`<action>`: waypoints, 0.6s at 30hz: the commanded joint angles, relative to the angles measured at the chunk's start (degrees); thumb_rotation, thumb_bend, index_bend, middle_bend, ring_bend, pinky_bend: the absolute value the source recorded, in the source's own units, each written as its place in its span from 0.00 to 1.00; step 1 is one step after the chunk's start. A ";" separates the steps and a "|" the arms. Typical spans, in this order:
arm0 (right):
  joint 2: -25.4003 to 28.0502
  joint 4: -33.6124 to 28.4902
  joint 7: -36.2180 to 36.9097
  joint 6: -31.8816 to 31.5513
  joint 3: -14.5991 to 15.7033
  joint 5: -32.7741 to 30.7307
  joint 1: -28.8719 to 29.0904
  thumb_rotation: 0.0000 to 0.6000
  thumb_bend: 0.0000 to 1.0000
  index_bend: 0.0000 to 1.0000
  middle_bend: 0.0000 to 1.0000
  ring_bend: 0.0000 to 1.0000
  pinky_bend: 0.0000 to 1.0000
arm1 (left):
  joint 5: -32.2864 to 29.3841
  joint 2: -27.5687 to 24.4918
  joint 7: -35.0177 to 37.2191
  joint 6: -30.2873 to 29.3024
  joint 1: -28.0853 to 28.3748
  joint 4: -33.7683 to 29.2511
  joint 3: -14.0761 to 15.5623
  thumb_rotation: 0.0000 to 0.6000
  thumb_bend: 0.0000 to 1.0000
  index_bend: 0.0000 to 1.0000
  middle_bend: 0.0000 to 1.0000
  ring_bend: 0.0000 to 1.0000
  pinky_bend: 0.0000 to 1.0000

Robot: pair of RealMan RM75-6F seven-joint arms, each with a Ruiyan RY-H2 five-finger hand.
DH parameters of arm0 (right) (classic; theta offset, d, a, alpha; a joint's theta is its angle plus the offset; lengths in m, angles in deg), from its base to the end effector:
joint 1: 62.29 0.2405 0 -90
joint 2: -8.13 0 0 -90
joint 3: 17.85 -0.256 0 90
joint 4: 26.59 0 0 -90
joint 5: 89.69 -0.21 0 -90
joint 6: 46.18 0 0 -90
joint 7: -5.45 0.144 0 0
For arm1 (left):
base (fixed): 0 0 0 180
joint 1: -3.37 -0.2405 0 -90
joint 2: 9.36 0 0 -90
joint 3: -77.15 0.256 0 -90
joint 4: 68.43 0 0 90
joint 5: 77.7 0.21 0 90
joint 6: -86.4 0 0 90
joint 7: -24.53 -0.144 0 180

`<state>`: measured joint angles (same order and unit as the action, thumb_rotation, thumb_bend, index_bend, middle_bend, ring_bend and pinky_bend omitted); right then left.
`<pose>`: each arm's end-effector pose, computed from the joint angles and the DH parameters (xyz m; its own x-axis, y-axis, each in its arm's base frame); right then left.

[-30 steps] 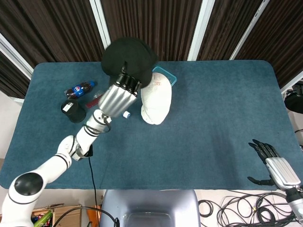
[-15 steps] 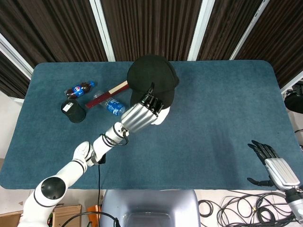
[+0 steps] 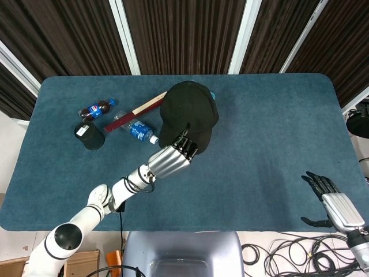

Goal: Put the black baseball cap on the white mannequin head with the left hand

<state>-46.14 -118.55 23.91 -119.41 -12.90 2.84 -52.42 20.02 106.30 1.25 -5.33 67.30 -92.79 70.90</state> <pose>-0.3240 -0.1737 0.1686 0.2943 -0.3180 0.9012 -0.9556 -0.0869 0.2814 -0.0187 0.3861 -0.0258 0.3172 -0.8368 0.4463 0.1943 -0.4033 -0.8942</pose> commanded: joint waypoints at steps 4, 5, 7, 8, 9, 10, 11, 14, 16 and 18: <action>-0.16 -0.10 -0.40 -0.05 -0.09 -0.06 -0.04 1.00 0.07 0.00 0.00 0.00 0.00 | -2.19 1.00 -0.34 0.77 -2.48 -3.62 -0.76 1.00 0.32 0.20 0.24 0.22 0.20; -0.22 -0.13 -0.59 -0.04 -0.06 -0.02 -0.04 1.00 0.07 0.00 0.00 0.00 0.00 | -2.66 1.38 -1.16 0.62 -3.32 -4.63 -0.86 1.00 0.31 0.14 0.18 0.17 0.19; -0.31 -0.28 -1.00 0.13 0.04 0.11 -0.02 1.00 0.07 0.00 0.00 0.00 0.00 | -3.32 1.14 -2.65 0.38 -4.31 -6.61 -1.23 1.00 0.28 0.04 0.07 0.08 0.17; -0.35 -0.32 -1.20 0.14 0.00 0.02 -0.03 1.00 0.07 0.00 0.00 0.00 0.00 | -3.42 0.97 -3.25 0.02 -5.08 -8.07 -1.08 1.00 0.27 0.04 0.05 0.07 0.16; -0.39 -0.37 -1.35 0.17 -0.03 -0.04 -0.03 1.00 0.07 0.00 0.00 0.00 0.00 | -3.37 0.74 -4.14 -0.46 -5.78 -9.57 -0.87 1.00 0.27 0.03 0.04 0.06 0.16; -0.43 -0.39 -1.50 0.21 -0.09 -0.20 -0.03 1.00 0.07 0.00 0.00 0.00 0.00 | -3.04 0.27 -5.37 -0.99 -6.59 -11.53 -0.40 1.00 0.26 0.03 0.04 0.05 0.16; -0.43 -0.42 -1.59 0.24 -0.13 -0.29 -0.03 1.00 0.07 0.00 0.00 0.00 0.00 | -2.67 -0.16 -6.19 -1.40 -7.19 -13.17 0.06 1.00 0.26 0.03 0.03 0.05 0.16; -0.52 -0.45 -1.86 0.52 -0.24 -0.62 0.04 1.00 0.07 0.00 0.00 0.00 0.00 | -1.61 -1.86 -9.34 -2.66 -10.08 -19.88 1.96 1.00 0.24 0.03 0.02 0.04 0.16; -0.59 -0.51 -2.23 0.60 -0.27 -0.73 0.04 1.00 0.07 0.00 0.00 0.00 0.00 | -0.42 -3.73 -11.72 -3.87 -12.37 -25.06 3.70 1.00 0.23 0.03 0.02 0.03 0.16; -0.72 -0.63 -2.75 0.70 -0.27 -0.72 0.06 1.00 0.07 0.00 0.00 0.00 0.00 | -0.05 -5.65 -13.89 -4.92 -15.05 -30.09 5.14 1.00 0.23 0.03 0.02 0.03 0.16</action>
<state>-46.80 -119.12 21.32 -118.77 -13.16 2.13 -52.37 18.60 103.85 -8.48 -8.08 56.64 -115.63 73.23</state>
